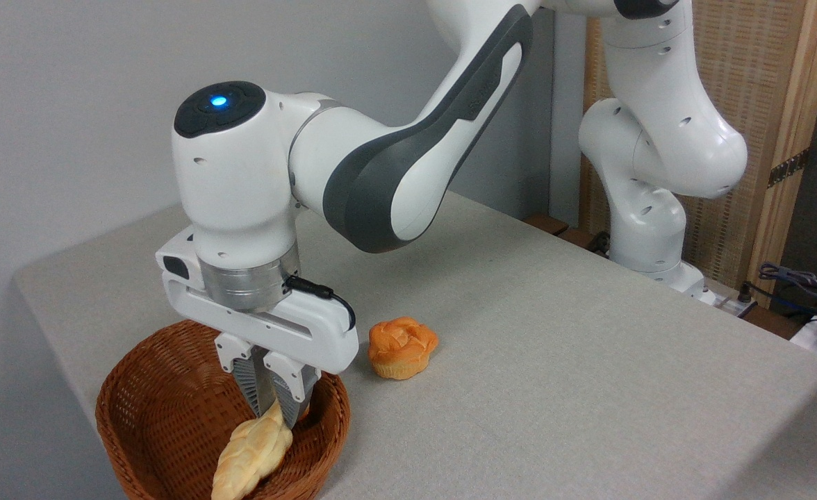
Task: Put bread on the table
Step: 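Close the gripper on the end of the braided loaf, then lift the braided loaf up out of the basket, then carry the loaf past the orange bun and lower it onto the table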
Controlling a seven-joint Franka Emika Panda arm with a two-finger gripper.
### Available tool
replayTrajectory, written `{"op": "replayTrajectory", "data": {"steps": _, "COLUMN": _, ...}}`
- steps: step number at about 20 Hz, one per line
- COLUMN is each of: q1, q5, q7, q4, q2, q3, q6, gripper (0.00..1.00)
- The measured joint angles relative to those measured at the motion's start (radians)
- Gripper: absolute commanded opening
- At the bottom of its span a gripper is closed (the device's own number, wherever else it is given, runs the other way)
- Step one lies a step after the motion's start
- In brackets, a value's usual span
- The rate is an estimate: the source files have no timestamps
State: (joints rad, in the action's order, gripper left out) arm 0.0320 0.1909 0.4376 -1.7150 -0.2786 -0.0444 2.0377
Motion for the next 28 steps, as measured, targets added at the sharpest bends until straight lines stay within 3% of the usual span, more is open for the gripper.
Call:
{"op": "replayTrajectory", "data": {"steps": 6, "q1": 0.0, "q5": 0.0, "q7": 0.0, "q4": 0.028, "q2": 0.01, "q3": 0.0, "q6": 0.001, "gripper": 0.18}}
{"op": "replayTrajectory", "data": {"steps": 13, "q1": 0.001, "q5": 0.004, "q7": 0.0, "q4": 0.051, "q2": 0.098, "q3": 0.003, "q6": -0.019, "gripper": 0.23}}
{"op": "replayTrajectory", "data": {"steps": 17, "q1": 0.0, "q5": 0.004, "q7": 0.015, "q4": 0.051, "q2": 0.166, "q3": 0.003, "q6": -0.164, "gripper": 0.24}}
{"op": "replayTrajectory", "data": {"steps": 22, "q1": -0.001, "q5": 0.003, "q7": 0.123, "q4": 0.044, "q2": 0.244, "q3": 0.002, "q6": -0.378, "gripper": 0.28}}
{"op": "replayTrajectory", "data": {"steps": 28, "q1": 0.001, "q5": -0.012, "q7": 0.279, "q4": -0.13, "q2": 0.392, "q3": 0.003, "q6": -0.425, "gripper": 0.29}}
